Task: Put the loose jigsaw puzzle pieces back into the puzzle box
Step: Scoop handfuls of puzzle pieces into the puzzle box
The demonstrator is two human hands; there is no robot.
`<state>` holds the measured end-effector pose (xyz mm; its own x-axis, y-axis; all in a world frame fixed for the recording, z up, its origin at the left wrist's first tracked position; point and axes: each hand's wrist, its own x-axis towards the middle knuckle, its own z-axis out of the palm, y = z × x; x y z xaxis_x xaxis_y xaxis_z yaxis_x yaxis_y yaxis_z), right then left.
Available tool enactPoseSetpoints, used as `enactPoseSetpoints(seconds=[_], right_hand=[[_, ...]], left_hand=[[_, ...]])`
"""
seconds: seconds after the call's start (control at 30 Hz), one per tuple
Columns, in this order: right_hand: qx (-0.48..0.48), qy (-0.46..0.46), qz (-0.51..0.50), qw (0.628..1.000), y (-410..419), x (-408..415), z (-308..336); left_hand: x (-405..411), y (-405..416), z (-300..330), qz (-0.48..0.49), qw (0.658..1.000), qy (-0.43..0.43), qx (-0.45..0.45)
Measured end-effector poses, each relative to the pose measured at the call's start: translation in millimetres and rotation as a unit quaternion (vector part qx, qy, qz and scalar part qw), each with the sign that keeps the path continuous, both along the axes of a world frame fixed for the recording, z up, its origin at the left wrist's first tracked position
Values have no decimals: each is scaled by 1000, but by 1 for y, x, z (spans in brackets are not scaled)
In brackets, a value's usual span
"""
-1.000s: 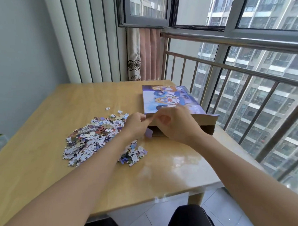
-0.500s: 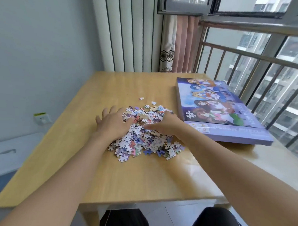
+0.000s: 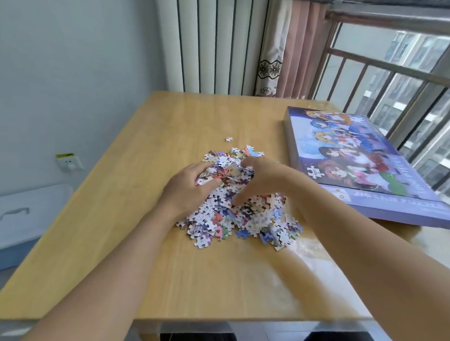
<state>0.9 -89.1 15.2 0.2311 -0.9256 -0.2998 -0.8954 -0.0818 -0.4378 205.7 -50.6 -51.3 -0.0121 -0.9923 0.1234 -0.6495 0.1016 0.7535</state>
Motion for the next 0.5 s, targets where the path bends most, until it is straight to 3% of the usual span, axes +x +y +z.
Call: enactPoseSetpoints(seconds=[0.13, 0.37, 0.5], right_hand=[[-26, -26, -25, 999, -4, 6, -7], [-27, -138, -74, 987, -12, 6, -12], [18, -209, -86, 974, -6, 1, -14]], left_hand=[[-1, 1, -2, -21, 997, -67, -31], [-1, 0, -5, -13, 997, -42, -62], [-6, 1, -2, -32, 996, -7, -89]])
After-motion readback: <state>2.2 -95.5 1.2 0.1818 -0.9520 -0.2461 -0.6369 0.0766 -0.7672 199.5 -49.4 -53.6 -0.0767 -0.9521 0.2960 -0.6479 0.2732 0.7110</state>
